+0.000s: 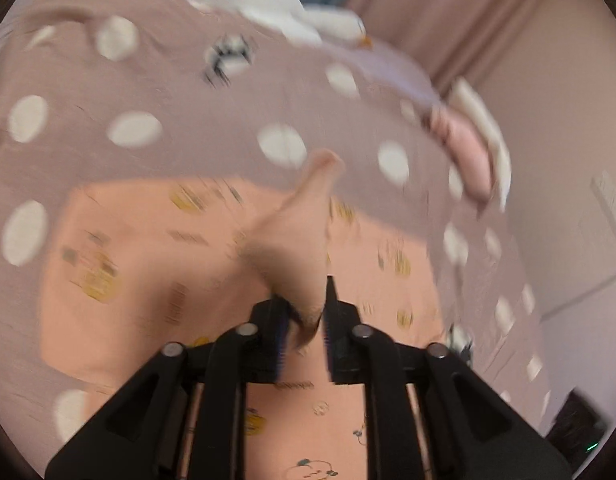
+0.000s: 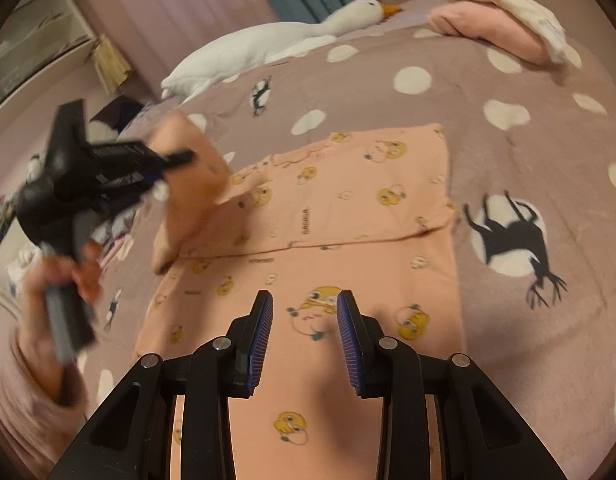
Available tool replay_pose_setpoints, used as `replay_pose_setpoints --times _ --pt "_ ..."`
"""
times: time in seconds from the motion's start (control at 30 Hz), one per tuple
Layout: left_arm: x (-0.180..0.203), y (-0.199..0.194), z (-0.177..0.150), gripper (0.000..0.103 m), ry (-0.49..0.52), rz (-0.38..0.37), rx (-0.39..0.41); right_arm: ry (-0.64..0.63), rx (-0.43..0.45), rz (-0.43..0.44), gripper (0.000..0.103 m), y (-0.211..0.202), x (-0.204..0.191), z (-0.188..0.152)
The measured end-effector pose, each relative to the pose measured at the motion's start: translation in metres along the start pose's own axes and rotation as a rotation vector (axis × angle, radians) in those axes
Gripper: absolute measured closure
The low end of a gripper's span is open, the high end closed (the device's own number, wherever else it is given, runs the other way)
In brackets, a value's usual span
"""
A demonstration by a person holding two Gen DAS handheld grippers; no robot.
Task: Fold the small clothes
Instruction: 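Grasp the sleeve cuff with the left gripper and fold it across the body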
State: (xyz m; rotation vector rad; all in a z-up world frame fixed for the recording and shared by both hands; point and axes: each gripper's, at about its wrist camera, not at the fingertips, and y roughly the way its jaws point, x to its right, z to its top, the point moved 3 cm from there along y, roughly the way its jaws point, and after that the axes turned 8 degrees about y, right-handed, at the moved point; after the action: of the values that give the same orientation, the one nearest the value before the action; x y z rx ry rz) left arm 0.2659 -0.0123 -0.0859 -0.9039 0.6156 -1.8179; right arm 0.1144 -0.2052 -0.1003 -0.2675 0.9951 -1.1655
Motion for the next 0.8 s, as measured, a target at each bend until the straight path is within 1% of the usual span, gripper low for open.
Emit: replay_pose_setpoints --times 0.03,0.07,0.1,0.23,0.33,0.4,0.43,0.57,0.7,0.8 --pt "0.009 0.013 -0.006 0.061 0.023 -0.01 -0.047 0.016 0.002 0.0 0.065 -0.002 0.004 0.001" --pt "0.012 0.018 -0.011 0.041 0.036 -0.011 -0.066 0.037 0.005 0.003 0.063 -0.004 0.009 0.001" --pt "0.017 0.023 -0.018 0.028 0.052 -0.011 -0.085 0.053 0.006 0.008 0.062 -0.005 0.012 0.002" --pt "0.023 0.014 -0.029 0.028 0.081 -0.058 -0.092 0.116 0.017 0.039 0.062 -0.01 0.02 0.007" --pt "0.009 -0.006 -0.036 0.024 0.063 -0.07 -0.049 0.158 0.013 0.078 0.062 -0.006 0.02 0.013" --pt "-0.009 -0.025 -0.046 0.019 0.038 -0.045 -0.003 0.154 -0.001 0.1 0.062 0.002 0.014 0.018" --pt "-0.018 -0.034 -0.053 0.019 0.027 -0.028 0.013 0.147 -0.012 0.106 0.062 0.009 0.01 0.021" --pt "-0.059 -0.064 -0.079 0.019 -0.03 0.046 0.035 0.13 -0.062 0.119 0.062 0.041 -0.007 0.035" --pt "-0.094 -0.089 -0.104 0.019 -0.085 0.114 0.05 0.084 -0.061 0.089 0.062 0.069 -0.022 0.052" --pt "-0.115 -0.107 -0.12 0.019 -0.127 0.157 0.072 0.078 -0.102 0.033 0.062 0.096 -0.024 0.06"
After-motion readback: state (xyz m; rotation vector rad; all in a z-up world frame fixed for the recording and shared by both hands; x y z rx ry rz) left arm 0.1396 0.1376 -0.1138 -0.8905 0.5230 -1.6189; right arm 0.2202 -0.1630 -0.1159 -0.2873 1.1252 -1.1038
